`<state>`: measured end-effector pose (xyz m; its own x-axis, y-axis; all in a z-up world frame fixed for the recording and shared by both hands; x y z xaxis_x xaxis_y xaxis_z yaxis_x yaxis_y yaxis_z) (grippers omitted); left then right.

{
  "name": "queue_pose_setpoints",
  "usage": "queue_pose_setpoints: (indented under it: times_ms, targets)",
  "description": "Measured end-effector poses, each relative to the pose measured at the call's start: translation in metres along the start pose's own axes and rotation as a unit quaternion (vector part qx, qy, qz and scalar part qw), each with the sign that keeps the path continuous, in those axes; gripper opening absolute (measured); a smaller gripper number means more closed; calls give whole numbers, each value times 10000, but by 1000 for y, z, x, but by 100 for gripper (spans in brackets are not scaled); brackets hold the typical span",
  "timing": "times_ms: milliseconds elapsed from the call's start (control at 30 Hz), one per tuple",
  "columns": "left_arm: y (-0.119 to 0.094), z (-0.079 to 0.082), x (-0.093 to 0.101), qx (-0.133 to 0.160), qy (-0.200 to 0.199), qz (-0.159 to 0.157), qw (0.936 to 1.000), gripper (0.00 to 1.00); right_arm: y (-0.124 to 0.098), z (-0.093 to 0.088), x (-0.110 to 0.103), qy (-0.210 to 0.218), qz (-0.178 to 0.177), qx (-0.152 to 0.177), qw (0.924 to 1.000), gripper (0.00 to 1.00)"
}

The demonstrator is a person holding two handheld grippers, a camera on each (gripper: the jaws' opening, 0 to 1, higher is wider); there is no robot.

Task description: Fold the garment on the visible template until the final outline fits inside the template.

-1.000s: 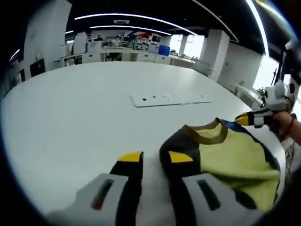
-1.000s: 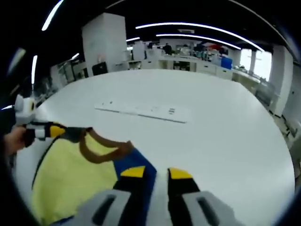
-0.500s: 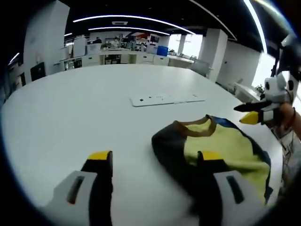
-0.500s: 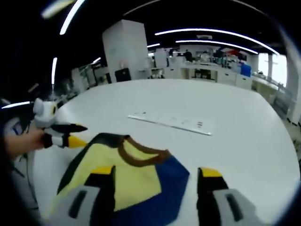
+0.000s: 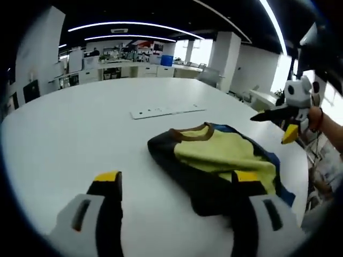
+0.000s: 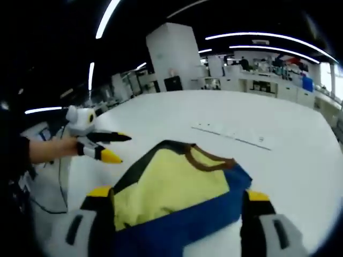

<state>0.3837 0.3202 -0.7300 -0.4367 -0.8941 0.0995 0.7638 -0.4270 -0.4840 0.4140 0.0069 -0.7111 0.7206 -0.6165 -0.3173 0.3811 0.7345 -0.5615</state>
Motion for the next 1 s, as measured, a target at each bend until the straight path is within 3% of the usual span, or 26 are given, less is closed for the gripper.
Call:
queue_pose_setpoints:
  times_ms: [100,333,633,800,1000]
  targets:
    - [-11,2,10,275,-308,-129,9991,83,-8,-11,-5,-87,22,-84,9999,100]
    - [-30,-5,24,297,-107,-98,9995,89,-28,-39,-30,-222,165,-209,9994,100]
    - [-48,-18,46,125,429,-343,9984,85,-36,-78,-63,-315,442,-455,9975,99]
    - [-57,-26,62,28,961,-500,9941,79,-38,-97,-79,-301,563,-587,9962,97]
    - [-59,-41,74,-140,1022,-627,9927,75,-38,-113,-90,-277,606,-607,9959,90]
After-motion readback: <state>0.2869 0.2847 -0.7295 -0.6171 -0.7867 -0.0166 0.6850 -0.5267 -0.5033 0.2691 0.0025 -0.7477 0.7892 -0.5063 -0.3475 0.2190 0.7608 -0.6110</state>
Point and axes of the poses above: the point that each gripper's makers call its tool centre point, and the gripper's own axes: y roughly forward along the fingers, x roughly to its right, z roughly out of its top, the point moved 9 cm from there along -y, roughly backward along the fingers, and after that the axes turned 7 degrees about y, right-handed, at the moved point
